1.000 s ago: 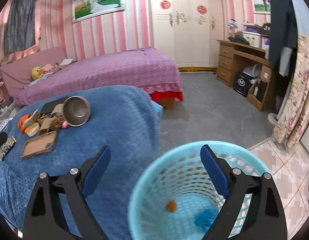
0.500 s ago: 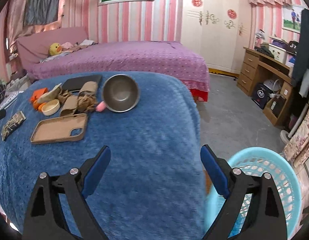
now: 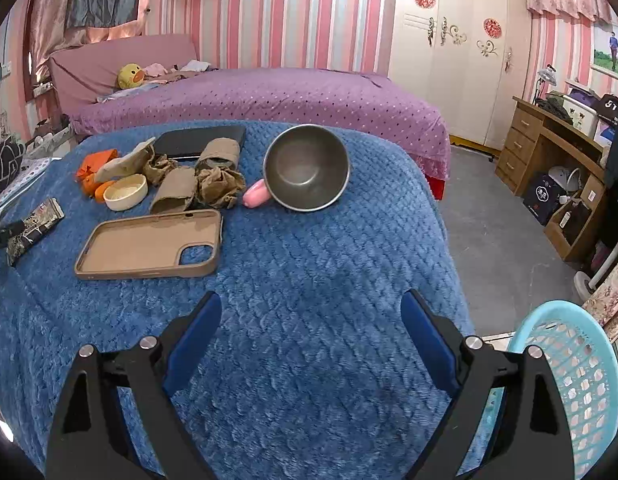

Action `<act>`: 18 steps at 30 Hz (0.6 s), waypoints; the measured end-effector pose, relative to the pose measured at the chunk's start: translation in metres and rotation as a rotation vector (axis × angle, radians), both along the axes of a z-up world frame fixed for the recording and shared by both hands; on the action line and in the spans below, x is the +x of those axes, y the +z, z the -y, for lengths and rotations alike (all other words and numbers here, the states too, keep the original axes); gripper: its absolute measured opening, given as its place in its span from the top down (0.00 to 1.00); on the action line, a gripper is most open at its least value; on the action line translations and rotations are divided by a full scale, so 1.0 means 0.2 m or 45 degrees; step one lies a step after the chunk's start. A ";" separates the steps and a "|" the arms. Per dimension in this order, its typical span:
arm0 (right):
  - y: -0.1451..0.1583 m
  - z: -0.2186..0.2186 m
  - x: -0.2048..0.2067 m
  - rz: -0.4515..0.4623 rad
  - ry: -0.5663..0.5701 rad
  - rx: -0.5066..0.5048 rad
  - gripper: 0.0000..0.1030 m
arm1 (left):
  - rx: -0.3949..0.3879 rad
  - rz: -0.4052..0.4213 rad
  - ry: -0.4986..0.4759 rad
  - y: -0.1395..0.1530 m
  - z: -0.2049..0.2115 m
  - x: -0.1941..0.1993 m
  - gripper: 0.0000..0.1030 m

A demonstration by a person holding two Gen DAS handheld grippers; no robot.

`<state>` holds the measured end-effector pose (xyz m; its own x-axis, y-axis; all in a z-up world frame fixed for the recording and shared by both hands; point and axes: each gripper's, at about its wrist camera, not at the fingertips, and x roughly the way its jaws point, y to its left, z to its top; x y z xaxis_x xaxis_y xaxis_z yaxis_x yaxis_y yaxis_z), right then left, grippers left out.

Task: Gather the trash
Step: 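Grasp the printed snack wrapper with the left gripper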

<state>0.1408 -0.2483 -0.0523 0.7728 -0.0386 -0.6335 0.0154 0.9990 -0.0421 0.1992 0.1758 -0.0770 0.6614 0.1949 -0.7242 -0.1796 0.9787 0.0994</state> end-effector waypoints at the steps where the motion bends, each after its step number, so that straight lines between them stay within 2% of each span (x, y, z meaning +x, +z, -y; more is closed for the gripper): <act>1: 0.00 0.00 0.00 -0.001 0.000 0.000 0.13 | -0.026 -0.015 0.001 -0.02 -0.03 0.01 0.14; 5: -0.01 -0.03 0.01 -0.007 0.008 -0.007 0.13 | -0.195 -0.044 -0.037 -0.06 -0.09 0.02 0.24; 6: -0.01 -0.04 0.02 -0.010 0.013 -0.013 0.13 | -0.193 -0.041 -0.039 -0.06 -0.08 0.02 0.26; 8: -0.02 -0.06 0.02 -0.014 0.021 -0.028 0.13 | -0.176 -0.033 -0.101 -0.05 -0.03 0.00 0.44; 12: -0.03 -0.11 0.03 -0.021 0.031 -0.053 0.13 | -0.096 -0.040 -0.154 -0.05 0.06 -0.01 0.49; 13: -0.03 -0.11 0.02 -0.019 0.034 -0.056 0.13 | -0.117 -0.039 -0.167 -0.05 0.07 -0.01 0.60; 14: -0.02 -0.12 0.02 -0.011 0.037 -0.059 0.13 | -0.154 -0.039 -0.182 -0.04 0.07 -0.01 0.66; 16: -0.01 -0.14 0.02 0.001 0.047 -0.061 0.13 | -0.189 -0.041 -0.209 -0.02 0.07 -0.02 0.68; 18: 0.00 -0.17 0.04 0.008 0.057 -0.073 0.13 | -0.149 -0.039 -0.226 -0.01 0.10 -0.02 0.69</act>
<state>0.1478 -0.2141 -0.0516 0.7784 -0.0401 -0.6264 -0.0288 0.9946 -0.0994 0.1955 0.1553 -0.0796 0.6551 -0.0093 -0.7555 -0.0022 0.9999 -0.0142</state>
